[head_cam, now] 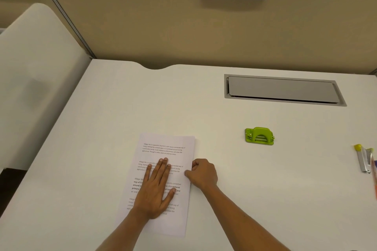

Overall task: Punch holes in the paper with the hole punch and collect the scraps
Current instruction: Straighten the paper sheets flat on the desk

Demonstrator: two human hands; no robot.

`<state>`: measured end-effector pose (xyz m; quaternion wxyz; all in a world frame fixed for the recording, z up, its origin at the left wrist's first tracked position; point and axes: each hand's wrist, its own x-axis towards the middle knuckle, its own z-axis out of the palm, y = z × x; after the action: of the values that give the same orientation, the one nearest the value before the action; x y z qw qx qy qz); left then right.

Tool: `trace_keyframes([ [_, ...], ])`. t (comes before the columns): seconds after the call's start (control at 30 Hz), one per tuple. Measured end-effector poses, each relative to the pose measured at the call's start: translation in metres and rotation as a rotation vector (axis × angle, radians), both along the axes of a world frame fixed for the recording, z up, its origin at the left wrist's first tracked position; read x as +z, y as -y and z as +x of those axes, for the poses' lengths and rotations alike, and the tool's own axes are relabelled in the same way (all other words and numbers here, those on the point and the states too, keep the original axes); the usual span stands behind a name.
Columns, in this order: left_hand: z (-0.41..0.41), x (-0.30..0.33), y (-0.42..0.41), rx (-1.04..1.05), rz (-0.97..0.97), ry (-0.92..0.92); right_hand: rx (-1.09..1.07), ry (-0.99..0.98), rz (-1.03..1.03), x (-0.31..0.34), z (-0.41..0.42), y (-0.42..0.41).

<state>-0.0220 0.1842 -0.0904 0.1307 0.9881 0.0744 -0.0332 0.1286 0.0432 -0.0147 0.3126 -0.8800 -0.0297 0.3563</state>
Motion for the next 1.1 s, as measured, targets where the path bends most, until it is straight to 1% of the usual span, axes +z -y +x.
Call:
trace_keyframes([
  [0.63,0.000,0.000,0.000,-0.003,-0.015,0.020,0.037,0.004,-0.010,-0.001,0.000,-0.005],
  [0.83,0.001,0.004,0.001,0.002,-0.015,-0.027,0.055,0.024,0.035,-0.005,-0.009,-0.007],
  [0.97,0.001,0.009,0.002,-0.005,-0.004,-0.061,0.021,-0.036,0.139,-0.007,-0.009,-0.004],
  [1.1,0.002,0.018,0.001,0.039,0.000,-0.039,-0.042,-0.095,0.229,-0.012,-0.004,0.005],
])
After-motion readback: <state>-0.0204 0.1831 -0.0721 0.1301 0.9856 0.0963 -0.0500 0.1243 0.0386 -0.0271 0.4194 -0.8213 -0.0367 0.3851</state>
